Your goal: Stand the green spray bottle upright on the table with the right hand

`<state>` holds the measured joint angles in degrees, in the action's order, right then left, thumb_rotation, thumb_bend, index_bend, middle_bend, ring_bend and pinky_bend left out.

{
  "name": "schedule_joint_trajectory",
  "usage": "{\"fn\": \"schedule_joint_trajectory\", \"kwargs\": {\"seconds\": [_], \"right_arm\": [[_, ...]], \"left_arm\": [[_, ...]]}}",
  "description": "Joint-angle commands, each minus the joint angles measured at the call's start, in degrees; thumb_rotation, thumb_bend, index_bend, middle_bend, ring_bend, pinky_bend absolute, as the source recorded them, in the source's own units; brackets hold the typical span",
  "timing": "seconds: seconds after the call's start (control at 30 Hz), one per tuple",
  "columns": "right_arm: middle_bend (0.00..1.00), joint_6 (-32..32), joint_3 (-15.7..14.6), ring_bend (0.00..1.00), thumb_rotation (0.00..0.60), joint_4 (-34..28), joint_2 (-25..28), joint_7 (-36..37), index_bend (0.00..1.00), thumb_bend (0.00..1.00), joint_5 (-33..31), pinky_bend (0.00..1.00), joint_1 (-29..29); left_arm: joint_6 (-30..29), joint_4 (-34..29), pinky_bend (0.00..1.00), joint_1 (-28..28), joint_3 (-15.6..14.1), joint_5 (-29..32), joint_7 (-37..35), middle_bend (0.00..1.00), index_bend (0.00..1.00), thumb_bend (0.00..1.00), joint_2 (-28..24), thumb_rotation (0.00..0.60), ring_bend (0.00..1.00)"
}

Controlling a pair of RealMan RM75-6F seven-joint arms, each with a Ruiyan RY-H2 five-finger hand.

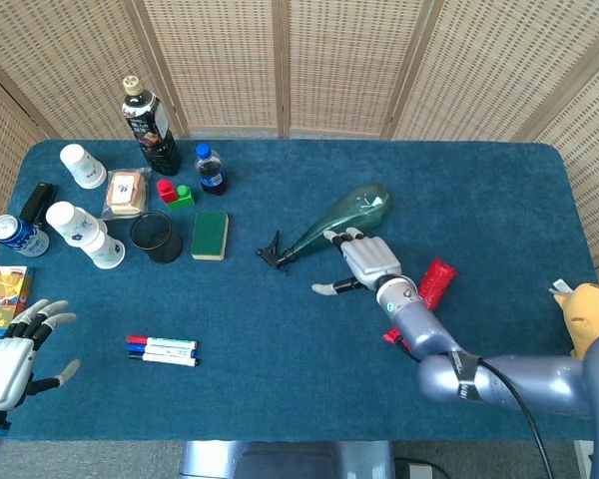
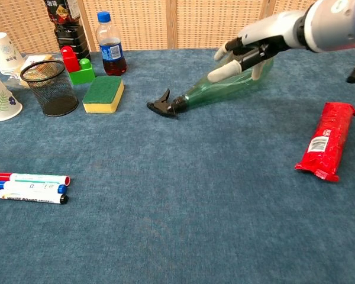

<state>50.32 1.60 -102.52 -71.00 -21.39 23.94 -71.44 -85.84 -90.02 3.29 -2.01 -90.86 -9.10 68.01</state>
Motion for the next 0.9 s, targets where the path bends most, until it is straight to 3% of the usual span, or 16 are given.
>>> {"fn": "schedule_joint_trajectory", "kwargs": {"seconds": [0.03, 0.23, 0.53, 0.9], "right_arm": [[0.15, 4.62, -0.07, 0.03, 0.272, -4.50, 2.53, 1.53, 0.00, 0.19, 10.52, 0.25, 4.86], [0.15, 6.99, -1.34, 0.02, 0.454, -3.37, 1.34, -0.45, 0.00, 0.19, 19.85, 0.24, 8.12], [0.13, 5.91, 0.08, 0.00, 0.588, 0.96, -2.90, -4.73, 0.00, 0.19, 25.25, 0.22, 8.39], [0.13, -4.52, 2.85, 0.00, 0.600, 14.56, -10.63, -9.12, 0.01, 0.19, 20.54, 0.22, 2.79]], "left_arm": [[-0.87, -0.36, 0.14, -0.49, -0.13, -0.31, 0.31, 0.20, 0.25, 0.30, -0.33, 0.600, 0.13], [-1.55, -0.67, 0.14, -1.21, -0.36, -0.14, 0.62, 0.20, 0.26, 0.30, -0.84, 0.600, 0.13], [-1.38, -1.25, 0.14, -1.38, -0.34, 0.11, 1.45, 0.20, 0.26, 0.30, -0.97, 0.600, 0.13], [-0.20, -1.05, 0.14, -1.18, 0.01, 1.33, 1.66, 0.20, 0.26, 0.30, -0.64, 0.600, 0.13]]}}
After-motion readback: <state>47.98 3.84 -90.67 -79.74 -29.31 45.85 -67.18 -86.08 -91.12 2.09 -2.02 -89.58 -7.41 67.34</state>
